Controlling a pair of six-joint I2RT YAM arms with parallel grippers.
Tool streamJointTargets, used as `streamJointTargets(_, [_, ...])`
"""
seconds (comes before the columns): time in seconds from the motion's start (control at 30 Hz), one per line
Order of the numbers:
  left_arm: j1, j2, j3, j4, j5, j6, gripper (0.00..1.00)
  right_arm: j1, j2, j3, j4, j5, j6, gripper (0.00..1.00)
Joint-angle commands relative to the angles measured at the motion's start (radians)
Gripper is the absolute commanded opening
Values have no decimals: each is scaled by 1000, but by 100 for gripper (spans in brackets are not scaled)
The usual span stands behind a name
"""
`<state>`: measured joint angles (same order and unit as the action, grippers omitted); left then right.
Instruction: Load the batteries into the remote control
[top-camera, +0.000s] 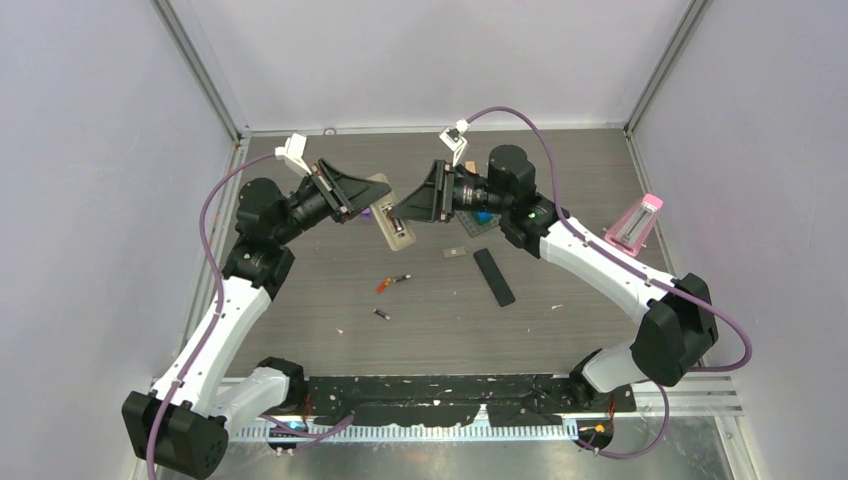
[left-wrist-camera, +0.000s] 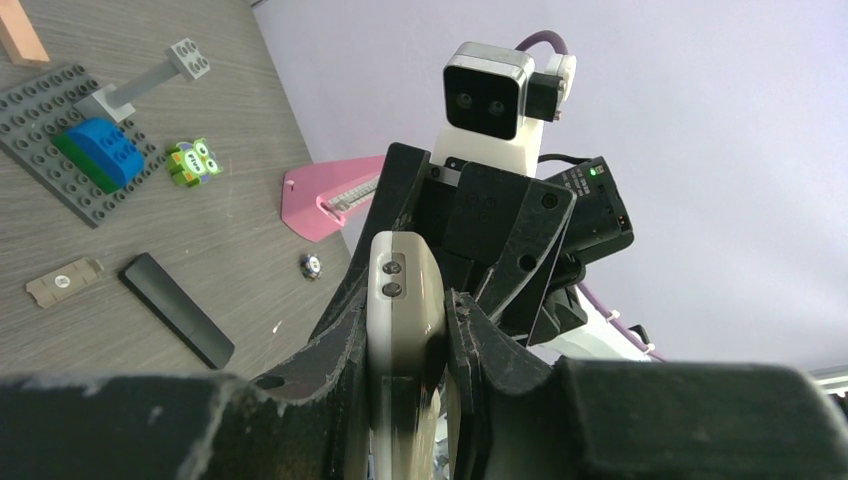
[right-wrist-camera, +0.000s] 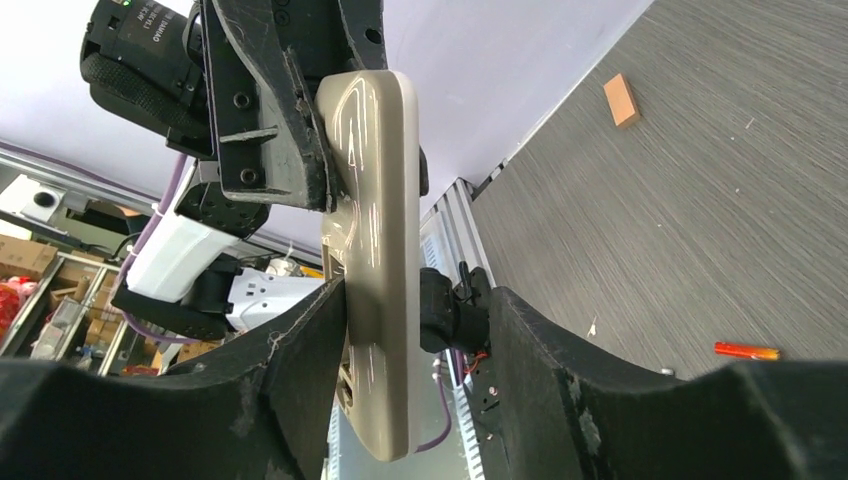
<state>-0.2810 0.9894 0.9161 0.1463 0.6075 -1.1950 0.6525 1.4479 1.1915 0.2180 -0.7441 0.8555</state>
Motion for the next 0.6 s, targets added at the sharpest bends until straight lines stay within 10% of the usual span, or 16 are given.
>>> streamJointTargets(0.0, [3, -2, 32, 71, 27, -2, 0, 5, -28, 40, -68, 27, -76, 56])
streamJointTargets(0.3, [3, -6, 30, 69, 29, 2, 0, 8, -32, 54, -131, 65, -120, 44])
streamJointTargets(0.57, [2, -18, 22, 68, 38, 64, 0, 8, -67, 55, -111, 58, -122, 68])
